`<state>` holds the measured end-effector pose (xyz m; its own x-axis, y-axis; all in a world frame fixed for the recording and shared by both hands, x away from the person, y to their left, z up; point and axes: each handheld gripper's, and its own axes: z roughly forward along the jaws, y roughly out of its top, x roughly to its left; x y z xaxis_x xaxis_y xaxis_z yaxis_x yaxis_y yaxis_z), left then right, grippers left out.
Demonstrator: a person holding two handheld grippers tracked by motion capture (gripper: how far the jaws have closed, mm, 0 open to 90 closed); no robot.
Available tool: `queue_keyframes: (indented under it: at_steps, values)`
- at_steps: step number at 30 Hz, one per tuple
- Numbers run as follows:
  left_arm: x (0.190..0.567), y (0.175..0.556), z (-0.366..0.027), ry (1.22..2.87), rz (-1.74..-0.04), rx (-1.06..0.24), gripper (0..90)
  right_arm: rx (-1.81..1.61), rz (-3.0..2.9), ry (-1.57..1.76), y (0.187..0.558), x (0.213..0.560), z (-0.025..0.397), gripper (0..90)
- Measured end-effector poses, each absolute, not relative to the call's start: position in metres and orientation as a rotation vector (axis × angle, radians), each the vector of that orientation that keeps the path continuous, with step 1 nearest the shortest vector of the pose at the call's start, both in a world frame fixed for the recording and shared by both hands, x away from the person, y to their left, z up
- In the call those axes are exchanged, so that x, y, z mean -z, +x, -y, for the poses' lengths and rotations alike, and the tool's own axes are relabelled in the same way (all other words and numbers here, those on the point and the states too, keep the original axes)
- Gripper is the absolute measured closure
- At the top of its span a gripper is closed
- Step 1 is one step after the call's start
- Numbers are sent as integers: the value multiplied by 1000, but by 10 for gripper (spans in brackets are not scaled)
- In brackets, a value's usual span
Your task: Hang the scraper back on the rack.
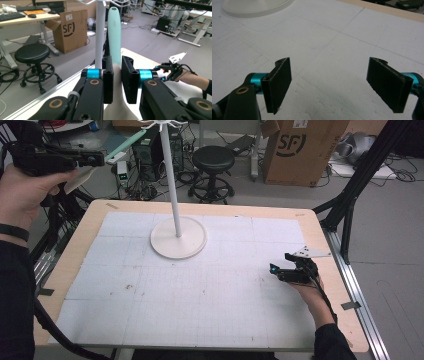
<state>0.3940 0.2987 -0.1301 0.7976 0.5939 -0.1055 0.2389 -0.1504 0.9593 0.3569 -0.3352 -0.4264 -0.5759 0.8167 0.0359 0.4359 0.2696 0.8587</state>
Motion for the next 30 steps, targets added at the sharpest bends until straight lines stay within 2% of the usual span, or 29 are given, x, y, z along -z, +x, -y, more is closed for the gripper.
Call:
queue_keyframes:
  at_steps: [30]
  values:
    - [132,399,-299,1709,-659,-368,805,-1234,-2137,1133,357,427,335,192]
